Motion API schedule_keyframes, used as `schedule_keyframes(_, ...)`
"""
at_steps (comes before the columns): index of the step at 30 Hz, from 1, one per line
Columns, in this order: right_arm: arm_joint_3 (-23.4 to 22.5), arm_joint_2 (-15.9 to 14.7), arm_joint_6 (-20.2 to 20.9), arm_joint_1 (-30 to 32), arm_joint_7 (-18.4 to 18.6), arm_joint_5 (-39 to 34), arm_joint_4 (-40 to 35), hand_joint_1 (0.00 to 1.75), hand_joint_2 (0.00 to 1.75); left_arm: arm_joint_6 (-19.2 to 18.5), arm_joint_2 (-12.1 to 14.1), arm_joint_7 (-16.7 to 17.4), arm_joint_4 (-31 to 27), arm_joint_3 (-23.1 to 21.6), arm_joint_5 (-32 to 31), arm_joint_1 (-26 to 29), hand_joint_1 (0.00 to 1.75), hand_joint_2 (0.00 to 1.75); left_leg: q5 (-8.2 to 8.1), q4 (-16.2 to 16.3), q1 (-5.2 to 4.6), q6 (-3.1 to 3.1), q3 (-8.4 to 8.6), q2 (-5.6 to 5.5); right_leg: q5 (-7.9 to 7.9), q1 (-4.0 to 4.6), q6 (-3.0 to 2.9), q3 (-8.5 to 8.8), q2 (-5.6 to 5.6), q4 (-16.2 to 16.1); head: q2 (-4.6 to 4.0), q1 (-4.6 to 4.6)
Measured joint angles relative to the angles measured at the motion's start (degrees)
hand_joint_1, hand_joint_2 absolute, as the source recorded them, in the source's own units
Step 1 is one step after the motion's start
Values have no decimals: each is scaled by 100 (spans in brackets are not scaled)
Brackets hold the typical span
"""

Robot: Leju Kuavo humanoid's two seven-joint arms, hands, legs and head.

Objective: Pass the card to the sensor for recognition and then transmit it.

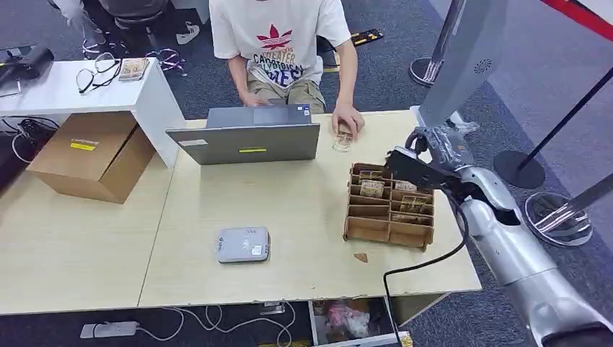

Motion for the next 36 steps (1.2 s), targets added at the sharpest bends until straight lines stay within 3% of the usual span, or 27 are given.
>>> schedule_keyframes(8,-4,26,120,-372,20,61,-26,147,175,-24,0,0,0,0,-7,-2,0,0,1,0,0,0,-3,0,0,0,0,1,-1,1,0,0)
schedule_keyframes(13,50,198,177,-731,105,181,89,152,175,-61,0,2,0,0,-48,-9,0,0,3,0,0,-2,-2,0,0,0,0,0,0,2,0,2)
schedule_keyframes(25,208,614,304,-1679,225,350,776,152,175,-197,31,0,0,0,-192,-20,0,0,8,0,0,1,-3,-1,2,0,-2,0,-2,2,0,0)
schedule_keyframes(33,280,719,317,-2052,310,415,1250,157,175,-310,74,-33,0,0,-275,-24,0,0,8,0,0,1,-3,-2,3,0,-2,0,-2,2,0,0)
schedule_keyframes(36,293,734,269,-2092,310,420,1401,152,175,-339,83,-55,0,0,-304,-26,0,0,8,0,0,1,-3,-2,2,0,-2,0,-2,2,0,0)
